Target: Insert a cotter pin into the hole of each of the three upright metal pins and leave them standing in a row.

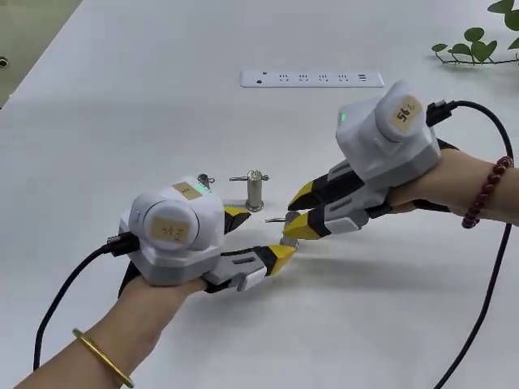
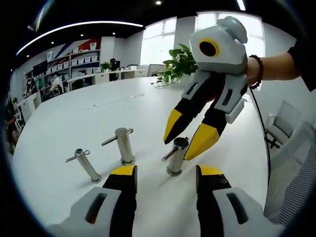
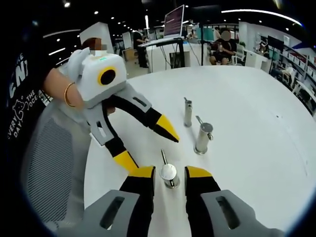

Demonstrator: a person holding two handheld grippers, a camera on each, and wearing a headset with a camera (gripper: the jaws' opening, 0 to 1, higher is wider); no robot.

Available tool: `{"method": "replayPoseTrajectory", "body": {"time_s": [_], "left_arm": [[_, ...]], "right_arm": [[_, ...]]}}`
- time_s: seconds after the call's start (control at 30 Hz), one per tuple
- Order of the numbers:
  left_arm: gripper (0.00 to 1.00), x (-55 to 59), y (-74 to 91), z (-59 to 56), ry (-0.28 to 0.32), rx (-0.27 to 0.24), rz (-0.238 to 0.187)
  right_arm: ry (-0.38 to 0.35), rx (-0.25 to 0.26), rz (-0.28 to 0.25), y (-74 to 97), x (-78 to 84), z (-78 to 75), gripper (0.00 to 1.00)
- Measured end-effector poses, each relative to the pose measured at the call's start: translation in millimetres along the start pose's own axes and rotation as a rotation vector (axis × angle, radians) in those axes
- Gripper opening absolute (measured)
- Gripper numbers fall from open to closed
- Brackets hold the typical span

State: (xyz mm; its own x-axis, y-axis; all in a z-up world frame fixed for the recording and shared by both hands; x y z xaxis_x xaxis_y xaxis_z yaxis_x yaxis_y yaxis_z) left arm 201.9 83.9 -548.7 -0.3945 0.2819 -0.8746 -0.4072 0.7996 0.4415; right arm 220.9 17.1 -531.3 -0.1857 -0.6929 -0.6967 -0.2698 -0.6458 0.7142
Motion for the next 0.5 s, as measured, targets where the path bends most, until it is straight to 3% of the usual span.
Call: {"method": "replayPoseTrajectory", "body": {"time_s": [0.5], "left_arm": [[0.51, -10.2, 32.1, 1.3, 0.017, -0.047, -0.037]], "right_arm": [[0.072, 0.012, 0.022, -8.7, 2.6, 4.4, 0.11]]}}
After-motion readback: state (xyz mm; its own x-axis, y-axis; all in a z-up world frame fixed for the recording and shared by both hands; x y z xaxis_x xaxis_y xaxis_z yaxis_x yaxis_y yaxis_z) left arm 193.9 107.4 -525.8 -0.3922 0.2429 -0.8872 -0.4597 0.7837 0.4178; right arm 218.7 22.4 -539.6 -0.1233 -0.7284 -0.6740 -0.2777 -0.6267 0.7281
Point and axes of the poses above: the centre of the closed fingertips' face, and the gripper's own axes: y roughly backward along the fingers, z roughly to its left, x roughly out of its underside, the point moved 4 cm from there along y, roughly backward along the fingers, and after that the axes turned 13 degrees about x, right-handed, at the moved point
